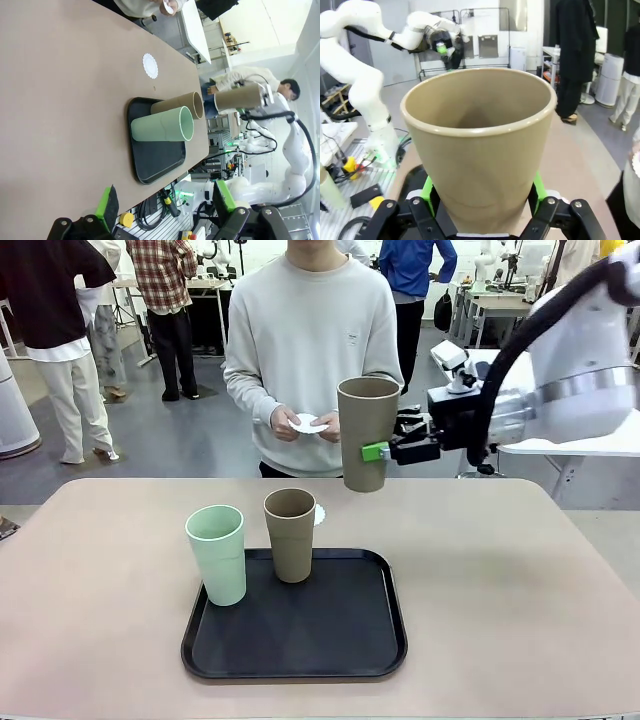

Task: Place coasters on the table and set cups on them.
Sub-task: Pick up one Reusable plastic cup and place it on a coaster set by the human.

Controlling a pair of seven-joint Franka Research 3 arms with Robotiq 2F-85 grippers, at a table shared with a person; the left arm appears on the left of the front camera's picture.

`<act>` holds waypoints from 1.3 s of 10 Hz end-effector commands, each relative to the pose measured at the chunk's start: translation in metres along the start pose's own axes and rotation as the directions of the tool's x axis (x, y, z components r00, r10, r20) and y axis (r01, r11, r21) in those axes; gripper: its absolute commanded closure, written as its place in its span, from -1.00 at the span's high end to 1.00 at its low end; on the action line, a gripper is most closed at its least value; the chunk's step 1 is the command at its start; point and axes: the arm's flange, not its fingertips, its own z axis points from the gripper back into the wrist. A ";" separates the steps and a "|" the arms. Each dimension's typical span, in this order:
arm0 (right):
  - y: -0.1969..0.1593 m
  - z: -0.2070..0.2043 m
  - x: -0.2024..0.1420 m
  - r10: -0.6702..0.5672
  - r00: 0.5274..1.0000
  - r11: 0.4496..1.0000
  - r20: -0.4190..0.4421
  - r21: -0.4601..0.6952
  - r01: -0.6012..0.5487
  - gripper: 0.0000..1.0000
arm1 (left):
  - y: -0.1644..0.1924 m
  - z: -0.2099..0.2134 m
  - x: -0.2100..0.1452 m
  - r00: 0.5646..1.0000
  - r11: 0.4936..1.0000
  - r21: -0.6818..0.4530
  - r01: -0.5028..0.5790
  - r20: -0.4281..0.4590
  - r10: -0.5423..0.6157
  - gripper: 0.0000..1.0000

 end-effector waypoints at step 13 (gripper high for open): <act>-0.129 -0.080 -0.060 0.031 0.994 0.999 0.101 0.023 -0.033 0.68 | 0.001 0.001 -0.001 1.000 1.000 -0.014 0.013 0.005 -0.013 1.00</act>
